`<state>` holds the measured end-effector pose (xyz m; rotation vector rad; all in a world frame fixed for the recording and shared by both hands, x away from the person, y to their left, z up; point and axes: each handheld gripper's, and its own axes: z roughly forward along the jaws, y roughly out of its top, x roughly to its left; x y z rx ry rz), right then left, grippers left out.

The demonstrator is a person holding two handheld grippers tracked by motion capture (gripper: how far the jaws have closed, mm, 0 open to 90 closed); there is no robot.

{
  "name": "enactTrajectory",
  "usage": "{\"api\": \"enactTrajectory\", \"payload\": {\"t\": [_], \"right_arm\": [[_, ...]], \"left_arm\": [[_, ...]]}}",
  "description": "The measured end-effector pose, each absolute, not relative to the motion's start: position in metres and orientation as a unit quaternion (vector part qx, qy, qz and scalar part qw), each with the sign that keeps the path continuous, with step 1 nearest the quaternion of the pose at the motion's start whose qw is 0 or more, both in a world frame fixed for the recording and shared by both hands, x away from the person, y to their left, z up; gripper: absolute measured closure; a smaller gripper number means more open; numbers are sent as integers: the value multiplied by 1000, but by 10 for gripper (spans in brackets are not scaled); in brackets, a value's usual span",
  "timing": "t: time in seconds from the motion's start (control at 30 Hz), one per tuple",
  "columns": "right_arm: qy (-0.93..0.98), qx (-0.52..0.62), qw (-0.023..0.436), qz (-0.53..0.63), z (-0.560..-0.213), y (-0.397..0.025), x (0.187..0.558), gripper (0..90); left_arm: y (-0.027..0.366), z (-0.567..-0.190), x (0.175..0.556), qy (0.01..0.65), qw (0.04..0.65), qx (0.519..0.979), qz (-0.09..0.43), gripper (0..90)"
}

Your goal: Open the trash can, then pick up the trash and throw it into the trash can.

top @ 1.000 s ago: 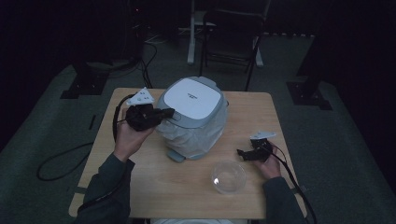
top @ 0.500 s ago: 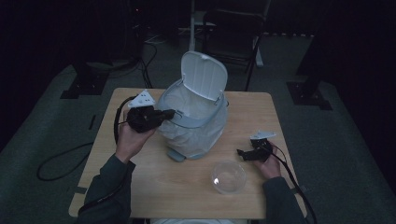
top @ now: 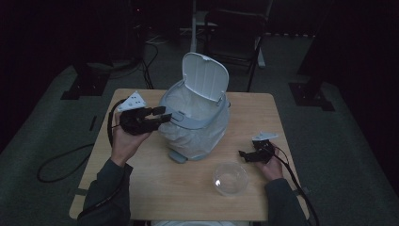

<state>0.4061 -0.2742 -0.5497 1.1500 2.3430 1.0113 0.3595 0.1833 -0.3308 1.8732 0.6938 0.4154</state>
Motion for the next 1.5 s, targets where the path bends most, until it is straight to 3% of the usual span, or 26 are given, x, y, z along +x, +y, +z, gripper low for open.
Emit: {"api": "enactTrajectory", "payload": {"t": [0.43,0.63,0.93,1.5], "right_arm": [[825,405,170,356,-550,-274,406,121],[825,405,170,356,-550,-274,406,121],[825,406,170,355,-550,-274,406,121],[825,400,170,360,-549,-272,401,160]], "left_arm": [[211,-345,355,324,525,761,198,574],[237,-379,354,373,514,746,200,527],[242,-420,355,399,478,756,202,434],[236,-500,364,431,443,766,175,419]]}}
